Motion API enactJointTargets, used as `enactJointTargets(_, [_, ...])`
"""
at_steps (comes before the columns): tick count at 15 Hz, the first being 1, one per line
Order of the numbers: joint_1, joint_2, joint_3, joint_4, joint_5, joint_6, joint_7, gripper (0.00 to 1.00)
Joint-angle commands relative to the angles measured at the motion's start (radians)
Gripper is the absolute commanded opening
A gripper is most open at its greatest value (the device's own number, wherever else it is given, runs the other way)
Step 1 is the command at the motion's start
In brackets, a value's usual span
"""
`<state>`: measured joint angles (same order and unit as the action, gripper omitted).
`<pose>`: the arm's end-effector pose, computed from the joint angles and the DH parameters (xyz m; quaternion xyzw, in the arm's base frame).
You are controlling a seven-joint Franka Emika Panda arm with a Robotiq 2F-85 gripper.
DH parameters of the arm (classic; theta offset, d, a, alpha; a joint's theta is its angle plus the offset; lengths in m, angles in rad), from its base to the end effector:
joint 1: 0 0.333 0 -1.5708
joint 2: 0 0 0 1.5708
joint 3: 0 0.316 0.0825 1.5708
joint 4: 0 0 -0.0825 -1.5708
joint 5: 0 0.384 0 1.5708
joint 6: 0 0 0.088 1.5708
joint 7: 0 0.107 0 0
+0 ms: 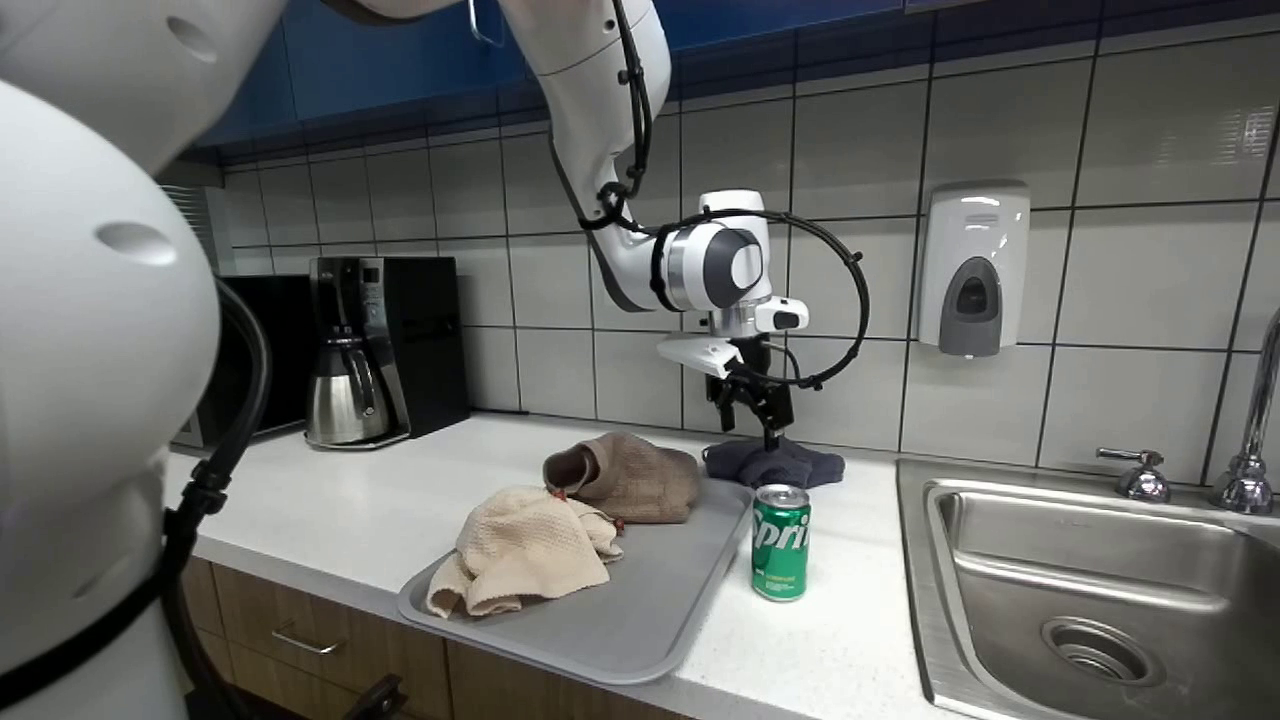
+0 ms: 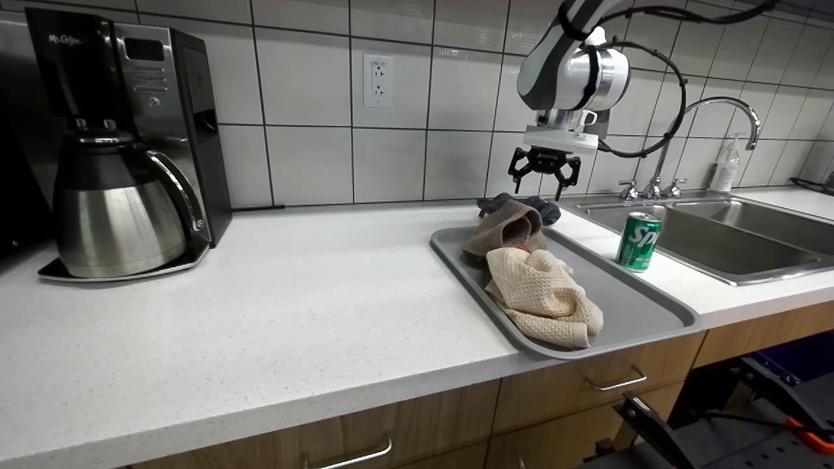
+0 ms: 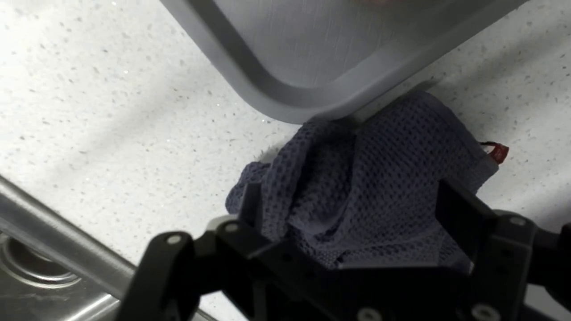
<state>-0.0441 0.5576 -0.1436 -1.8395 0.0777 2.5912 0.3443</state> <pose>0.6549 -0.1180 0.2464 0.9554 -0.2774 0.1011 0.0052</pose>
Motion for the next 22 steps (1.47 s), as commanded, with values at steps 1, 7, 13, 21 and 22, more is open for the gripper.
enactJointTargets(1, [0.008, 0.011, -0.020, 0.028, 0.015, -0.023, 0.062, 1.00])
enactJointTargets(7, [0.006, 0.060, -0.031, 0.064, 0.015, -0.011, 0.097, 1.00])
enactJointTargets(13, [0.002, 0.121, -0.038, 0.123, 0.024, -0.007, 0.123, 1.00])
enactJointTargets(21, [0.000, 0.188, -0.047, 0.188, 0.044, -0.005, 0.138, 1.00])
enactJointTargets(22, [-0.002, 0.193, -0.046, 0.193, 0.046, -0.004, 0.136, 1.00])
